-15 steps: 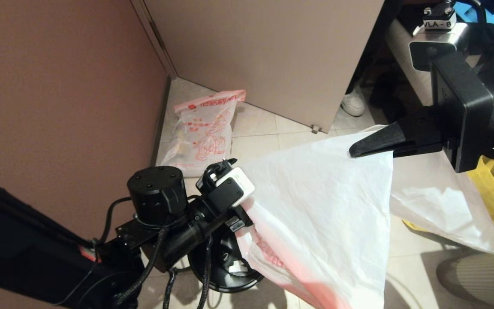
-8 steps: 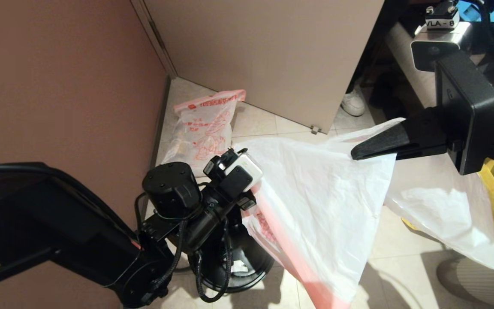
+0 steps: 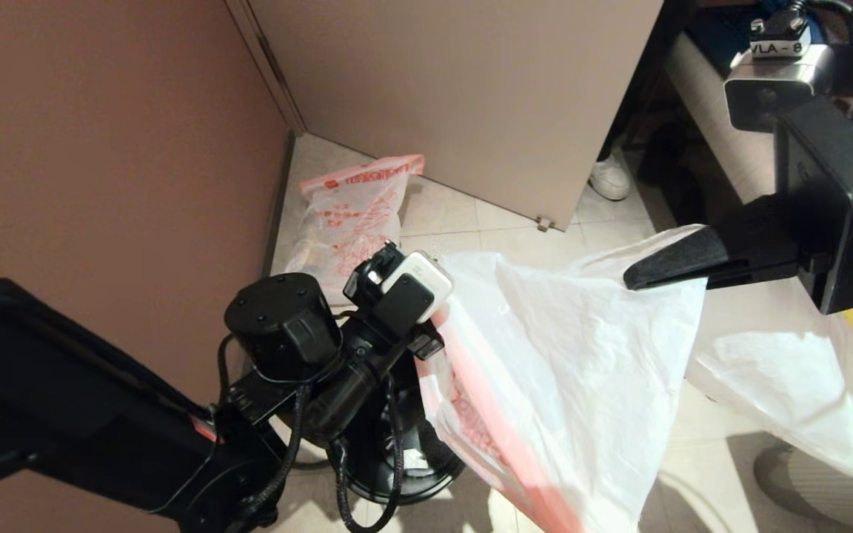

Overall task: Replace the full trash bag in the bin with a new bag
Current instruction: Put the new garbage bag on the trash can

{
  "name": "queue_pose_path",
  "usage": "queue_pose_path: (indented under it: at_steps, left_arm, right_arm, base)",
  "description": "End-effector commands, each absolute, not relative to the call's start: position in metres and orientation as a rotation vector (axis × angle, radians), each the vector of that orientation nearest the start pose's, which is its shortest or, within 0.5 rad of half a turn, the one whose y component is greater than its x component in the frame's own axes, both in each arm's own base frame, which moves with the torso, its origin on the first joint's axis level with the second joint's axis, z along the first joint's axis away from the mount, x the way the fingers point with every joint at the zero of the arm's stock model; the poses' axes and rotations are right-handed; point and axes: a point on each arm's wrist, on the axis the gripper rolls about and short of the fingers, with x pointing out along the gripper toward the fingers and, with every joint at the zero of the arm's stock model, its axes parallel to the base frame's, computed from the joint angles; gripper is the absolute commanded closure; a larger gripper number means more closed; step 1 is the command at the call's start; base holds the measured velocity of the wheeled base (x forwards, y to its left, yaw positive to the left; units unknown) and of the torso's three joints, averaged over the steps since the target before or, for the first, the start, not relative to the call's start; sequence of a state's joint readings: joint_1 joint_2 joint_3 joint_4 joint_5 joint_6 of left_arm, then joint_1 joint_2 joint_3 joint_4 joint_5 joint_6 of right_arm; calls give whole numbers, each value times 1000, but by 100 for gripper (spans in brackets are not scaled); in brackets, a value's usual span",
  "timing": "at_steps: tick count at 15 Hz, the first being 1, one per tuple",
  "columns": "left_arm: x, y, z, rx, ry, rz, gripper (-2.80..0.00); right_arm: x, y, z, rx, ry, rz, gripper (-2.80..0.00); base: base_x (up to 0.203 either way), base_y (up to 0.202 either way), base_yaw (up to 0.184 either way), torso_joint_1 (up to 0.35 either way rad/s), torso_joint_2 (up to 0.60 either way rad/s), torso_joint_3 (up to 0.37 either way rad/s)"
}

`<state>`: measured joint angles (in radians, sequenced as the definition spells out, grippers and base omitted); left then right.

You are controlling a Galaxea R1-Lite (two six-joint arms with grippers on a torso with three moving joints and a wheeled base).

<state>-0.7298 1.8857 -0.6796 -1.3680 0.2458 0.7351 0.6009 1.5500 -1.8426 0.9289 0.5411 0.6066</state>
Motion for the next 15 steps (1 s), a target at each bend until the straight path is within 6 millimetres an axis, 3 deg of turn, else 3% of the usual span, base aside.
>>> queue_pose_path:
  at_steps: [1,5,10,11,15]
  left_arm:
    - [230,-204,187,604,-308,-403,0]
    - [194,-193,208,478,-118,-494,0]
    - [160,-198,219,327,-9,-595,0]
    - [156,-199,222,306,-4,-608,0]
    - [150,-192,225,276,26,-613,0]
  right_arm:
    - [161,125,369,501,981,862,0]
    - [143,112,373,502,993,859,0]
    - [127,107,373,485,1025,867,0]
    - [126,107,373,482,1025,870,-280]
    - [118,108,374,488,1049,886,-280]
  base:
    - [0,0,0,0,0,0]
    - [0,0,0,0,0,0]
    - [0,0,0,0,0,0]
    - [0,0,0,0,0,0]
    - [0,0,0,0,0,0]
